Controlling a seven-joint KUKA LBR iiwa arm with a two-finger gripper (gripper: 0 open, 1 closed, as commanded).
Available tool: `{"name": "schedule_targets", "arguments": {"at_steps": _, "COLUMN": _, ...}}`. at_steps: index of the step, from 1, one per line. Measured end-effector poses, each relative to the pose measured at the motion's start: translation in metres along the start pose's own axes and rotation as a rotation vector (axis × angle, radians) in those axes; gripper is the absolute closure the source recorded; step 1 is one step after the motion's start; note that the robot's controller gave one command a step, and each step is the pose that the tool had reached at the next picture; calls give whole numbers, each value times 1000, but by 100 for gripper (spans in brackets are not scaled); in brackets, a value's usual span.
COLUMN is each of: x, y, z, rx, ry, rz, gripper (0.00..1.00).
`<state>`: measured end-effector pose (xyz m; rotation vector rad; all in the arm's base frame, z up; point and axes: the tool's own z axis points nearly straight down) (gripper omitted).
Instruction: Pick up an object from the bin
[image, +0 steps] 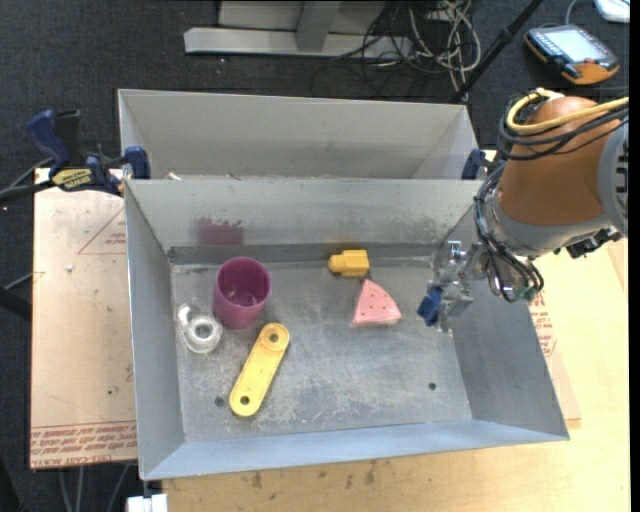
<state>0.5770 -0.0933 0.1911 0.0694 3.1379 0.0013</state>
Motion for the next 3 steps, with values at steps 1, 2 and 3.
{"name": "schedule_targets", "arguments": {"at_steps": 1, "x": 0, "y": 0, "z": 0, "rx": 0, "ry": 0, "rz": 0, "gripper": 100}}
{"name": "schedule_targets", "arguments": {"at_steps": 2, "x": 0, "y": 0, "z": 0, "rx": 0, "ry": 0, "rz": 0, "gripper": 100}}
{"name": "schedule_targets", "arguments": {"at_steps": 3, "x": 0, "y": 0, "z": 0, "rx": 0, "ry": 0, "rz": 0, "gripper": 100}}
